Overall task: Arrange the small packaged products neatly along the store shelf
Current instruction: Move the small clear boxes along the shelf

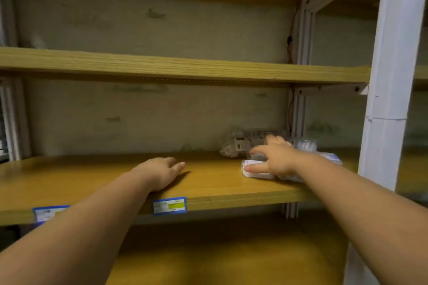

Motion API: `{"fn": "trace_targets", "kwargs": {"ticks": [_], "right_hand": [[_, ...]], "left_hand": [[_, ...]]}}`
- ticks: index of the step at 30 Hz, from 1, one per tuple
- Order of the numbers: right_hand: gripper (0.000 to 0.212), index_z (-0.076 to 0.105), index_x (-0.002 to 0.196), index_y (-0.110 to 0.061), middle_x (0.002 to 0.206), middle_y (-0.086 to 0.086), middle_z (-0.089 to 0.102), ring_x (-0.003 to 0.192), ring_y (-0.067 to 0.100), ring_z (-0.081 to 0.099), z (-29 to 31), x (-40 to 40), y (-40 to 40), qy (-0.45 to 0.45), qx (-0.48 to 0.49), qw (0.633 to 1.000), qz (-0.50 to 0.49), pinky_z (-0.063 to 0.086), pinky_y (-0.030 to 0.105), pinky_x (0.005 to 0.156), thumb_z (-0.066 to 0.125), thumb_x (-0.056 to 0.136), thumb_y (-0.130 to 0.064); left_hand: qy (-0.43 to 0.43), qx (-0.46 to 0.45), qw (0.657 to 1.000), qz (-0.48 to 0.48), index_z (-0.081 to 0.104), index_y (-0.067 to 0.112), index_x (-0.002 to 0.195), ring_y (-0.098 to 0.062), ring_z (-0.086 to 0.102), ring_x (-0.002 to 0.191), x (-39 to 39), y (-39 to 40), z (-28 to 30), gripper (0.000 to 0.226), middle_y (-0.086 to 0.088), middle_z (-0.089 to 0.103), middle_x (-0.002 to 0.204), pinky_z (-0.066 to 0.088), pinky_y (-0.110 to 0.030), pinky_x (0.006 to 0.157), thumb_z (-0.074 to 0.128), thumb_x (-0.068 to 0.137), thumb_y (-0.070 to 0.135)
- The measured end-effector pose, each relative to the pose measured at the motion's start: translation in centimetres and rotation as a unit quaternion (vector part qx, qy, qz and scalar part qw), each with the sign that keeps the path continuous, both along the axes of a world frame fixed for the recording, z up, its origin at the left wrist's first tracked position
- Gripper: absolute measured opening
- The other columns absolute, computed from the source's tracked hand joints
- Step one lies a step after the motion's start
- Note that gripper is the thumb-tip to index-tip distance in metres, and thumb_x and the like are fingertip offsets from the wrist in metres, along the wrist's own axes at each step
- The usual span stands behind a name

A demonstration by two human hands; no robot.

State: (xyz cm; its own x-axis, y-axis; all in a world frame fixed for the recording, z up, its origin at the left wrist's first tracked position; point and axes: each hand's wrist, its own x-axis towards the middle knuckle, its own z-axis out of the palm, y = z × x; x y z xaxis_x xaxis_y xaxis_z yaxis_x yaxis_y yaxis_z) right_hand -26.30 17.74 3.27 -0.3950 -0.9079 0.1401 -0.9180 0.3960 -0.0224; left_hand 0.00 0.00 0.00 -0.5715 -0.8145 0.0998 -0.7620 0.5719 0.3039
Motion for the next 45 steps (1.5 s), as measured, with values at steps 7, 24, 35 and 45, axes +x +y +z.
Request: {"fn": "trace_targets", "kwargs": {"ticks": [7,24,35,45], "right_hand": [[0.063,0.063,0.132,-0.040,0.123,0.006,0.040,0.124,0.031,0.036,-0.8,-0.3,0.3,0.059,0.007,0.998,0.015,0.032,0.046,0.102,0.059,0.080,-0.075],[0.080,0.057,0.136,-0.029,0.133,0.004,0.054,0.129,0.028,0.048,0.2,-1.4,2.8,-0.032,-0.226,0.974,0.005,0.043,0.050,0.107,0.042,0.082,-0.085],[0.065,0.060,0.127,-0.029,0.134,0.008,0.051,0.124,0.026,0.048,-1.0,-4.5,8.2,-0.037,-0.042,0.994,-0.089,0.044,0.047,0.105,0.051,0.084,-0.076],[0.059,0.076,0.101,-0.016,0.097,0.008,0.073,0.084,0.018,0.064,-0.8,-3.6,7.6,-0.087,-0.029,0.994,-0.053,0.046,0.030,0.069,0.063,0.083,-0.071]], "left_hand": [[0.029,0.026,0.998,-0.042,0.033,0.030,0.155,-0.028,0.040,0.141,-3.1,2.2,1.1,0.073,-0.004,0.041,0.156,0.034,-0.045,0.113,0.031,0.095,0.071],[0.305,0.252,0.905,-0.156,0.071,0.017,0.113,-0.020,0.072,0.097,-6.2,4.7,3.5,0.030,-0.007,0.075,0.106,0.059,-0.036,0.084,0.078,0.084,0.022],[0.297,0.296,0.892,-0.169,0.063,0.019,0.124,-0.023,0.067,0.107,-4.9,4.4,2.6,0.035,-0.010,0.068,0.118,0.056,-0.035,0.089,0.067,0.092,0.008],[0.289,0.284,0.902,-0.149,0.061,0.018,0.124,-0.023,0.068,0.109,-3.3,4.6,3.1,0.031,-0.010,0.070,0.117,0.055,-0.039,0.096,0.066,0.094,0.016]]}}
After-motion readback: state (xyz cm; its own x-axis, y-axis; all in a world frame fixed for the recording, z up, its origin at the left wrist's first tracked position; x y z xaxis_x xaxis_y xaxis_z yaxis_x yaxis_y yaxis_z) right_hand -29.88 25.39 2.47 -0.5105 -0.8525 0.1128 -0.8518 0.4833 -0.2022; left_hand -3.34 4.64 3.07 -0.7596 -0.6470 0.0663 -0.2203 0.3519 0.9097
